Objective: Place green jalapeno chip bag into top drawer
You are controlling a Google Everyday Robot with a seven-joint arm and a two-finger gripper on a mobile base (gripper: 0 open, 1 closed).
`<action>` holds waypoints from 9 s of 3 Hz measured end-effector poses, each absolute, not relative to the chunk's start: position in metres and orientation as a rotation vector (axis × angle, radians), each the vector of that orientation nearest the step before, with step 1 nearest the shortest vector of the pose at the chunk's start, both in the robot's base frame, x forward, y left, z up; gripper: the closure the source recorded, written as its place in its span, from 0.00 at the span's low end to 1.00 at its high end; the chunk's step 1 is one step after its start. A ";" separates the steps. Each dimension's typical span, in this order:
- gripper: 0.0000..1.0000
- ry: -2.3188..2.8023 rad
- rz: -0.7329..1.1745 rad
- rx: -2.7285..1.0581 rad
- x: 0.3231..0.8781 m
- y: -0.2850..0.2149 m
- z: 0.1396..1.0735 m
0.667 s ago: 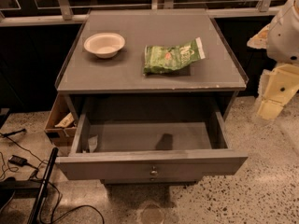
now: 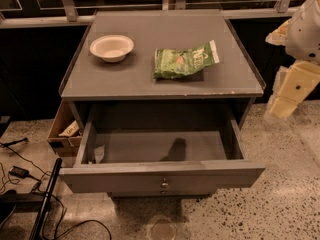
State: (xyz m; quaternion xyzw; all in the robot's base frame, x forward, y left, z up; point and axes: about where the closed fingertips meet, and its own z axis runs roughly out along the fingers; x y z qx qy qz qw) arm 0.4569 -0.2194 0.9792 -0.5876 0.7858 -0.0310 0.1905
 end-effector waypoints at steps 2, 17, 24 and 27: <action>0.00 2.114 -0.056 -1.454 0.546 -0.218 0.992; 1.00 1.958 0.259 -1.524 0.656 -0.076 0.912; 1.00 2.012 0.551 -1.393 0.488 -0.043 0.757; 1.00 2.007 0.484 -1.373 0.500 -0.050 0.717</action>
Offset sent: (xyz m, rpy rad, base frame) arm 0.1513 0.0038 0.0284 0.2311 -0.2242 -0.0980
